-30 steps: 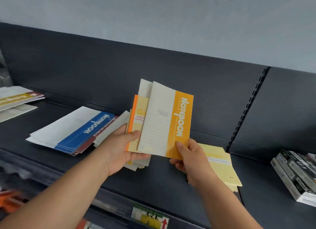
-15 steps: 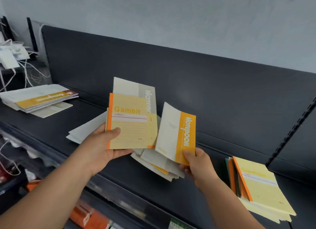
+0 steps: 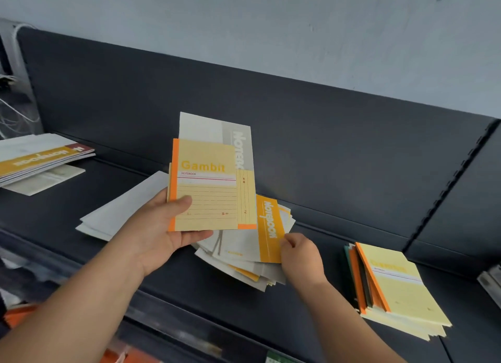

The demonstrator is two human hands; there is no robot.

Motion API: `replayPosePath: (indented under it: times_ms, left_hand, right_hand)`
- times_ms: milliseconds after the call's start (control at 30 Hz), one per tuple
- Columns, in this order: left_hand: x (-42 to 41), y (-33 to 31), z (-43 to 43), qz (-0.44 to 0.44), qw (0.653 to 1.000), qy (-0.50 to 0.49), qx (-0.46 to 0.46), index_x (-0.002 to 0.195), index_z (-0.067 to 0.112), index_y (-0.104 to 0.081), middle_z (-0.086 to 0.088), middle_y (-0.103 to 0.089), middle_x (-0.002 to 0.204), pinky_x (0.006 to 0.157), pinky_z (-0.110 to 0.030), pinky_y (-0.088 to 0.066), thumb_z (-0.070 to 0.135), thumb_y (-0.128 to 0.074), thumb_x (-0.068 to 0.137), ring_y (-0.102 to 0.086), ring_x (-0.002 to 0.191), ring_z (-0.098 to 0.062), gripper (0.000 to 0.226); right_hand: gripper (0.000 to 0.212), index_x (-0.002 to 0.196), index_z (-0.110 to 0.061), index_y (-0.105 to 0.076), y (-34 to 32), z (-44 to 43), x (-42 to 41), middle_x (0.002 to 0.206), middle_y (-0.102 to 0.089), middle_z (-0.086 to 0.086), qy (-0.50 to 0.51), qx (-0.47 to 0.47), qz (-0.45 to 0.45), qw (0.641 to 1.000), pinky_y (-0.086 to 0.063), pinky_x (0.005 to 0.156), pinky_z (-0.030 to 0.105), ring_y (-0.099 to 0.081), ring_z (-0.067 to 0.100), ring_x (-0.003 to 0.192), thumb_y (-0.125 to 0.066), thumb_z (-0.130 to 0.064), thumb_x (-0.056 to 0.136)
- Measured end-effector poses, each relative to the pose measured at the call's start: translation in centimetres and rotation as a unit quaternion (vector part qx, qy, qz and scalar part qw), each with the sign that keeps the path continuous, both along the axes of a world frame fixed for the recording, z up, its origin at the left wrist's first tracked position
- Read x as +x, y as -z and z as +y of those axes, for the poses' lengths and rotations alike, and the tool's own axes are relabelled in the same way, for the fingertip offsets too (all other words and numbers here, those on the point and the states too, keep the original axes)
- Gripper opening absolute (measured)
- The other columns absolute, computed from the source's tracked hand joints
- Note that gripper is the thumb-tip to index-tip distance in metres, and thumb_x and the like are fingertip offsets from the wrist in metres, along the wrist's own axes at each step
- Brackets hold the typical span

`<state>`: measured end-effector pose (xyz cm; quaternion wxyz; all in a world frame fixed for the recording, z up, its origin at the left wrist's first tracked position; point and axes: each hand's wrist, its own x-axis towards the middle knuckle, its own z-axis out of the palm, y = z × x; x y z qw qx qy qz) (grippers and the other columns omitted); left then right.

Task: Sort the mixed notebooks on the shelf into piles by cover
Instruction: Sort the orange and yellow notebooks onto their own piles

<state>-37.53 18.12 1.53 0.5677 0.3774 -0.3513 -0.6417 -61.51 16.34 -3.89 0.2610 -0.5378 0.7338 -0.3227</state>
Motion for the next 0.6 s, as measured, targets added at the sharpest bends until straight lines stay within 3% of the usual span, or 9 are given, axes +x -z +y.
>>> replayPosePath:
  times_ms: [100, 200, 300, 333, 400, 500, 600]
  left_hand:
    - [-1.1, 0.1, 0.1, -0.009, 1.000, 0.029, 0.003, 0.122, 0.021, -0.062, -0.011, -0.073, 0.113, 0.067, -0.041, -0.061, 0.010, -0.051, 0.097, -0.071, 0.100, -0.030, 0.029]
    - [-2.6, 0.4, 0.2, -0.013, 0.999, 0.047, 0.014, 0.123, 0.021, -0.062, -0.011, -0.073, 0.113, 0.068, -0.043, -0.061, 0.010, -0.051, 0.098, -0.069, 0.105, -0.032, 0.029]
    - [-4.6, 0.6, 0.2, -0.015, 0.997, 0.064, 0.028, 0.120, 0.020, -0.062, -0.012, -0.073, 0.110, 0.069, -0.044, -0.062, 0.009, -0.053, 0.096, -0.070, 0.101, -0.032, 0.028]
    - [-5.4, 0.6, 0.3, -0.017, 0.997, 0.068, 0.030, 0.118, 0.020, -0.063, -0.012, -0.074, 0.109, 0.068, -0.045, -0.062, 0.008, -0.054, 0.095, -0.071, 0.099, -0.032, 0.027]
    - [-6.8, 0.6, 0.4, -0.018, 0.996, 0.076, 0.032, 0.114, 0.021, -0.065, -0.011, -0.075, 0.105, 0.067, -0.045, -0.062, 0.007, -0.055, 0.095, -0.071, 0.096, -0.032, 0.026]
    - [-8.6, 0.6, 0.6, -0.017, 0.995, 0.097, 0.033, 0.111, 0.020, -0.066, -0.012, -0.075, 0.103, 0.065, -0.044, -0.062, 0.007, -0.054, 0.095, -0.072, 0.093, -0.032, 0.024]
    - [-10.6, 0.7, 0.7, -0.022, 0.992, 0.123, 0.033, 0.116, 0.018, -0.064, -0.013, -0.074, 0.107, 0.065, -0.044, -0.061, 0.015, -0.054, 0.096, -0.073, 0.093, -0.032, 0.022]
  right_hand:
    - [0.028, 0.101, -0.014, -0.063, -0.3, 0.3, -0.5, 0.085, -0.057, 0.000, -0.004, 0.009, -0.022, 1.000, -0.043, 0.061, 0.027, -0.051, 0.012, 0.072, -0.036, -0.022, 0.105]
    - [0.028, 0.087, -0.015, -0.058, -1.7, 1.5, -1.1, 0.077, -0.055, 0.000, 0.025, -0.029, -0.134, 0.990, -0.041, 0.060, 0.027, -0.050, 0.011, 0.067, -0.040, -0.028, 0.104]
    - [0.033, 0.105, -0.018, -0.065, -3.3, 2.9, -1.4, 0.099, -0.071, 0.000, -0.008, -0.016, -0.341, 0.940, -0.053, 0.076, 0.032, -0.066, 0.016, 0.089, -0.044, -0.042, 0.102]
    - [0.032, 0.113, -0.021, -0.063, -3.6, 3.3, -1.6, 0.105, -0.072, 0.001, -0.032, -0.011, -0.370, 0.928, -0.055, 0.078, 0.033, -0.068, 0.018, 0.095, -0.046, -0.045, 0.101]
    - [0.031, 0.120, -0.023, -0.057, -3.6, 3.8, -2.2, 0.112, -0.070, -0.002, -0.048, -0.027, -0.361, 0.931, -0.057, 0.079, 0.032, -0.068, 0.017, 0.101, -0.058, -0.043, 0.096]
    - [0.036, 0.116, -0.025, -0.053, -3.4, 4.5, -3.4, 0.112, -0.069, -0.006, -0.018, -0.054, -0.331, 0.942, -0.052, 0.065, 0.022, -0.069, 0.013, 0.098, -0.073, -0.033, 0.087]
    - [0.037, 0.114, -0.023, -0.054, -3.0, 5.0, -5.0, 0.109, -0.072, -0.005, 0.010, -0.067, -0.321, 0.945, -0.049, 0.065, 0.021, -0.070, 0.011, 0.093, -0.077, -0.028, 0.085]
